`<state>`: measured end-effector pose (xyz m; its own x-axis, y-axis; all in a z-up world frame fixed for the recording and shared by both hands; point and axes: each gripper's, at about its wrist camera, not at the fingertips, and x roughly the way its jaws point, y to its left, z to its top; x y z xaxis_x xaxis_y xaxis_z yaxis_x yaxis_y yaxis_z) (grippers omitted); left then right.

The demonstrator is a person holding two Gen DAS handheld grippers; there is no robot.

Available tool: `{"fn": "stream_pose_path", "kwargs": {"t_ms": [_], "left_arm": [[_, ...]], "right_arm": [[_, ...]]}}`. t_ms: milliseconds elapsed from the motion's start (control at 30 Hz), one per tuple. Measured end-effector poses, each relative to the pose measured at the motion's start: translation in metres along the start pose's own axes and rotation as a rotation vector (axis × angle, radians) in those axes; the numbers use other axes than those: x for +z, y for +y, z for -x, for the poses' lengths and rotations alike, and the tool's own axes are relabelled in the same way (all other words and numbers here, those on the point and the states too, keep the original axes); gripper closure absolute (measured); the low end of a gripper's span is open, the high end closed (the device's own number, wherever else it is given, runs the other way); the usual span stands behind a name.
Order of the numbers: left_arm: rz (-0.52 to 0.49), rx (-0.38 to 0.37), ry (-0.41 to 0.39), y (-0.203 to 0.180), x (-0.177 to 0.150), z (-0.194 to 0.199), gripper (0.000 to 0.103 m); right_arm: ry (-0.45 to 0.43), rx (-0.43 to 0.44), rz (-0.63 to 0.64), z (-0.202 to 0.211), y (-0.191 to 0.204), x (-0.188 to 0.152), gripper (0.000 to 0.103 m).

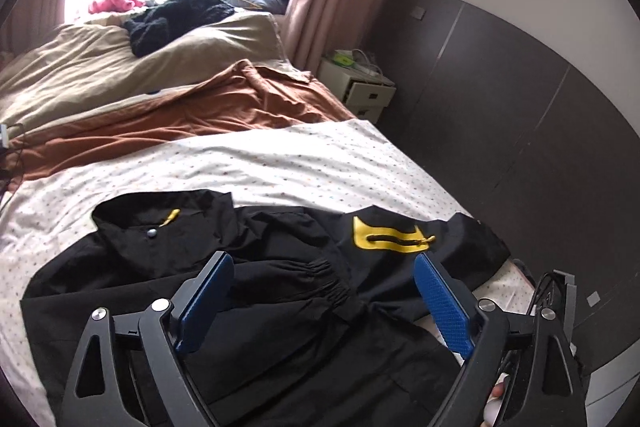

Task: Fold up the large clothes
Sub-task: 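Close the right tool on the jacket side with the yellow shoulder patch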

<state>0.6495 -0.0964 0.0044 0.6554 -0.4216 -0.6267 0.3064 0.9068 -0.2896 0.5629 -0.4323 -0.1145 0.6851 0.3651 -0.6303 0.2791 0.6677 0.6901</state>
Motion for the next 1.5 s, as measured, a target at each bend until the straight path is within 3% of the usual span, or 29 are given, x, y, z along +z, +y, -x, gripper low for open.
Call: {"fn": "stream_pose_path", "kwargs": {"t_ms": [400,733,1000,1400,1500], "left_arm": [[0.153,0.220,-0.041,0.090,-0.072,0.081,0.011],[0.271,0.333,-0.038,0.140,-0.154,0.126,0.011],[0.350,0.378,-0.029,0.174,-0.202,0.132,0.011],[0.386,0.436,0.012,0.203,-0.230,0.121,0.011],[0.392,0.436,0.018,0.207,-0.233,0.120,0.011]], "right_arm": [[-0.040,-0.048,0.022,0.013,-0.021,0.019,0.052],[-0.096,-0.126,0.040,0.039,-0.063,0.047,0.052],[-0.139,-0.168,0.011,0.050,-0.105,0.070,0.052],[-0.167,-0.162,-0.060,0.020,-0.155,0.092,0.052],[-0.202,-0.137,-0.073,0.015,-0.162,0.098,0.058]]}}
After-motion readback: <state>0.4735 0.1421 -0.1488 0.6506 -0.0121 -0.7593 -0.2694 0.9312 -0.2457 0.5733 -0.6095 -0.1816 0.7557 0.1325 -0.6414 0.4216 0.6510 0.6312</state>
